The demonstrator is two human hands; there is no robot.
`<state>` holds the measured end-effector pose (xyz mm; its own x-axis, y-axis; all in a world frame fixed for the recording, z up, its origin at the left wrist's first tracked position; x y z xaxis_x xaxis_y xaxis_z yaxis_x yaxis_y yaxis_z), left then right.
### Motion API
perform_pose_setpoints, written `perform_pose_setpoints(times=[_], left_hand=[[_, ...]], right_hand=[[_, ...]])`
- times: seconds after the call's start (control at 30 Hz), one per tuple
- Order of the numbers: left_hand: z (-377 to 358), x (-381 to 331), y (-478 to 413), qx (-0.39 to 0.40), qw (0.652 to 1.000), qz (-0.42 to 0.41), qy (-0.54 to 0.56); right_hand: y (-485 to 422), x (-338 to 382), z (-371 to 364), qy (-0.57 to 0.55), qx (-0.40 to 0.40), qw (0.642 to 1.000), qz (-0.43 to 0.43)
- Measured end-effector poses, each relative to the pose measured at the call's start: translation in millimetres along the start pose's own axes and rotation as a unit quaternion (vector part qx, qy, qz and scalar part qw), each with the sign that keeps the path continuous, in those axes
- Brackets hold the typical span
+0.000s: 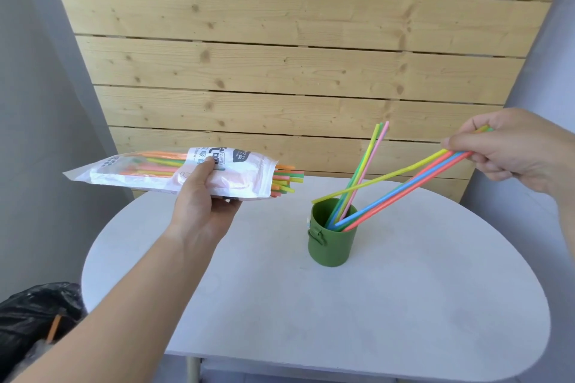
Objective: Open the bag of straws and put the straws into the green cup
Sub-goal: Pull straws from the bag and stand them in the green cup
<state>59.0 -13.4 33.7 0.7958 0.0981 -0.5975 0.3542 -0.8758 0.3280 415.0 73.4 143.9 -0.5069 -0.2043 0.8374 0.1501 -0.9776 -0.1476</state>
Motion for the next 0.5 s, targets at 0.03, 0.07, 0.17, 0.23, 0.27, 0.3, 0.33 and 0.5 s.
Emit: perform_pose_setpoints(times=[0.03,0.07,0.17,0.23,0.27,0.3,0.33,0.5], left_hand=[[1,-1,0,-0.002,1.0,-0.001,0.0],[2,-1,1,-0.003,1.0,-0.002,0.0],[1,-1,2,0.001,1.0,-0.004,-0.002],[-1,0,2,0.002,1.0,-0.003,-0.001],[-1,0,2,0.003,1.0,-0.002,-0.002],[-2,1,2,0.004,1.0,0.0,-0.003],[-2,2,2,0.006,1.0,0.0,-0.004],[-4,7,2,0.013,1.0,0.008,-0.006]], right_hand=[[0,-1,1,-0.003,0.001,1.0,-0.002],[-1,-1,3,-0.006,0.001,1.0,-0.004],[1,-2,8,-0.014,-0.003,1.0,-0.007],[2,-4,9,-0.017,-0.007,1.0,-0.01],[3,-5,10,-0.017,-0.007,1.0,-0.012],[4,-6,9,-0.016,-0.006,1.0,-0.015],[5,-6,9,-0.013,-0.005,1.0,-0.017],[6,-2,-9,-0.018,-0.012,1.0,0.004]])
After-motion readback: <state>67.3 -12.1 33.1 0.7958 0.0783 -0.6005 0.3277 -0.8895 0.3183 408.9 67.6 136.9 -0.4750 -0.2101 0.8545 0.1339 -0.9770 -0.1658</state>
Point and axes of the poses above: each hand's wrist, its own y-axis away from the middle knuckle, its own z-axis out of the back of the hand, x = y × z, the point moved 1 cm from there along -y, towards the middle knuckle, and after that the axes turned 9 degrees about z, right-handed, at the moved point
